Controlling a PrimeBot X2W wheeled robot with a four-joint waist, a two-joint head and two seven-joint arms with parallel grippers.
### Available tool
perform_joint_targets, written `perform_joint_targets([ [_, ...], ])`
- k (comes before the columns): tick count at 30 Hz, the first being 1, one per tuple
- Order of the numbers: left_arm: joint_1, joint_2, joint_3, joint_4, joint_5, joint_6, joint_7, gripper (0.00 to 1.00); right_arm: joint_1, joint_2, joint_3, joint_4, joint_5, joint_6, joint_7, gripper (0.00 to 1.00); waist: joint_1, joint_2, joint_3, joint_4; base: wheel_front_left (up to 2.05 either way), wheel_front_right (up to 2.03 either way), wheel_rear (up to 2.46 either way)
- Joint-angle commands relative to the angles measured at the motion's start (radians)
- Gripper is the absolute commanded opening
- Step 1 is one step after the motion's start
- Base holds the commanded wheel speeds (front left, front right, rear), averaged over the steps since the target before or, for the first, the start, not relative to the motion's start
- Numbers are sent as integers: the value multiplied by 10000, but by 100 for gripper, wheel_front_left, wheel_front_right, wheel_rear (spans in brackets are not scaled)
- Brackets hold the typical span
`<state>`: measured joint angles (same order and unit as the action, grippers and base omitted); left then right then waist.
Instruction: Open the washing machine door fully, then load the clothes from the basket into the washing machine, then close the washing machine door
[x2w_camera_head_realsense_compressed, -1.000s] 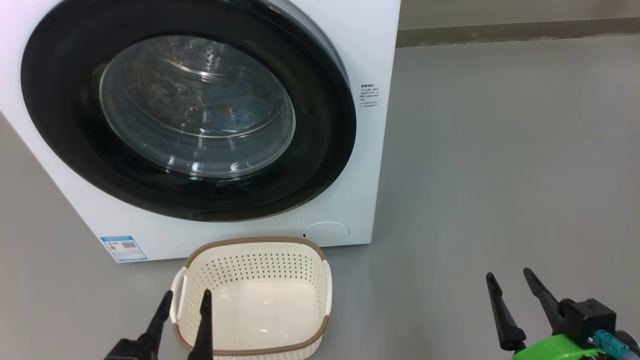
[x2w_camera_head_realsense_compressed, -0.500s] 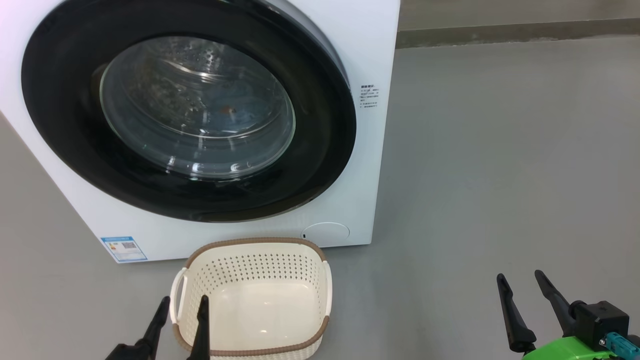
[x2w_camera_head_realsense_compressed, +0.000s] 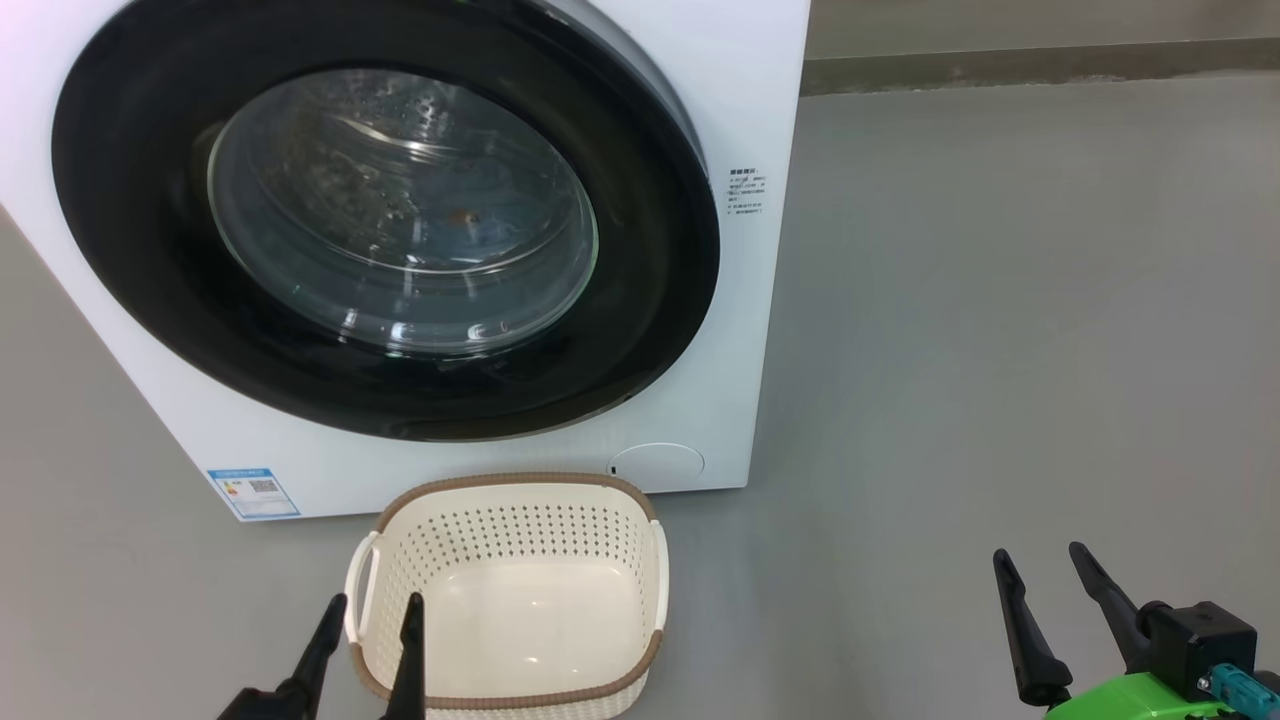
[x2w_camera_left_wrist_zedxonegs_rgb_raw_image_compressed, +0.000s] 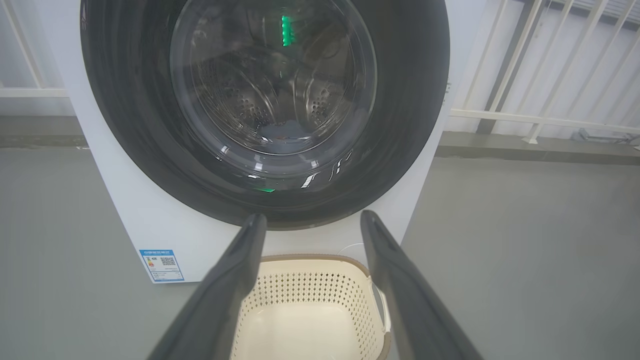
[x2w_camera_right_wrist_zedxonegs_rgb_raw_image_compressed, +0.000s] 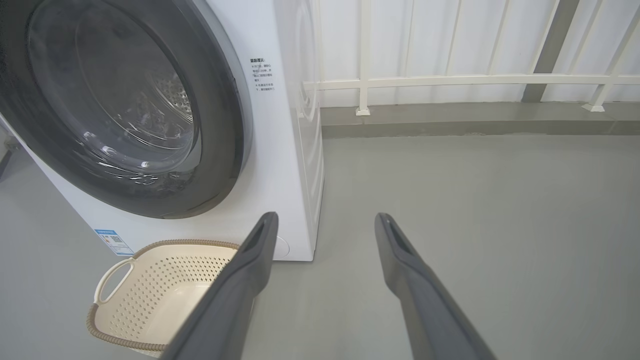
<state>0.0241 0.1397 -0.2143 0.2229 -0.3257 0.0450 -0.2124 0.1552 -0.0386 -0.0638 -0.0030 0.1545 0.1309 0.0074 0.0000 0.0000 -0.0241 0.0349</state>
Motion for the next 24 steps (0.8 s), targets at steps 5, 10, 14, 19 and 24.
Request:
perform_joint_targets([
  [5,-280,133,258,-242,-95,83,-98,100,-127,-117,200,-243,6,-2,-25,100,0,0,26,3,0,0,0],
  [10,-277,143,230,-244,-105,116,-108,100,-97,-116,196,-235,36,-2,-28,100,0,0,29,7,0,0,0],
  [14,-296,144,192,-241,-128,120,-120,100,-82,-116,178,-230,75,-2,-21,100,0,0,35,58,0,0,0],
  [19,54,-86,-68,294,-259,57,73,0,96,62,0,397,250,0,7,0,2,0,36,42,0,0,0],
  [24,7,-118,74,282,-771,-16,209,0,-2,50,-16,467,846,0,50,0,23,0,23,25,0,0,0],
])
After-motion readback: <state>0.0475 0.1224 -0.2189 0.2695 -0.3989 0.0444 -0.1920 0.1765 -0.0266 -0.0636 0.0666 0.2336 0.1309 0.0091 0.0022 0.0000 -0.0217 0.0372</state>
